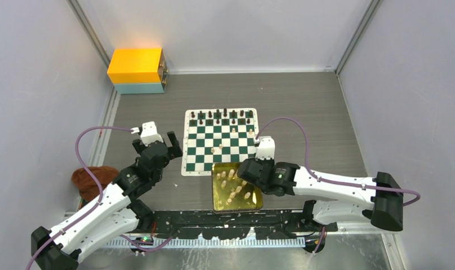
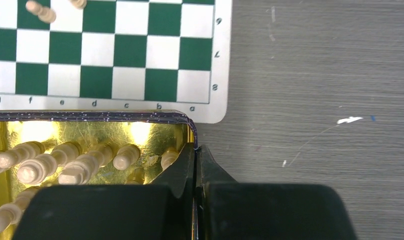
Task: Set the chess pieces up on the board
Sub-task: Pick up the storage box at the center of the board, then place the storage box at the center of the board.
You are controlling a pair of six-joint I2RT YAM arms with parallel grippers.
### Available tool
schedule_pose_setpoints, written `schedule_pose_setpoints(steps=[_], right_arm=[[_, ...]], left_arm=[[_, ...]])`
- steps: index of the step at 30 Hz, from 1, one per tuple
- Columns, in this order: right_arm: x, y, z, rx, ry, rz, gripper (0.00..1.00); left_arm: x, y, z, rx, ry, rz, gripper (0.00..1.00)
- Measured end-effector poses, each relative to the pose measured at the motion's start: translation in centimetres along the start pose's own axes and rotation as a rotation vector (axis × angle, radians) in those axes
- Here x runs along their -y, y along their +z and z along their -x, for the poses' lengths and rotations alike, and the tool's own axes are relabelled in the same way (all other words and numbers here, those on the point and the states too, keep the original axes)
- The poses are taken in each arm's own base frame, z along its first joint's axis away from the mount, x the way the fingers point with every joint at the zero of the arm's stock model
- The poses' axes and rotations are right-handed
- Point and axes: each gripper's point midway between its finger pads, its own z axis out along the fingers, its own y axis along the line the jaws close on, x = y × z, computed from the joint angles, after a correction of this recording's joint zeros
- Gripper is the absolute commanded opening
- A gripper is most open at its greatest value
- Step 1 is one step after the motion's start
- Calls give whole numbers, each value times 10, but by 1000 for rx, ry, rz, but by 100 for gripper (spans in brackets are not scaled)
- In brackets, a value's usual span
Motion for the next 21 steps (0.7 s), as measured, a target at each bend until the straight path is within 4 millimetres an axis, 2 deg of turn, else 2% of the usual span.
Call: schedule_pose_setpoints(steps=[5,15,21], right_arm=[[23,-1,20,31,18,-76,0],[96,12,59,48,126,-303,0],[128,16,74,49,193,-398,0]], left_arm=[[0,1,-2,-7,6,4,99],[4,4,-4,-12,-8,-2,99],[6,5,-4,-14,-10,-6,99]])
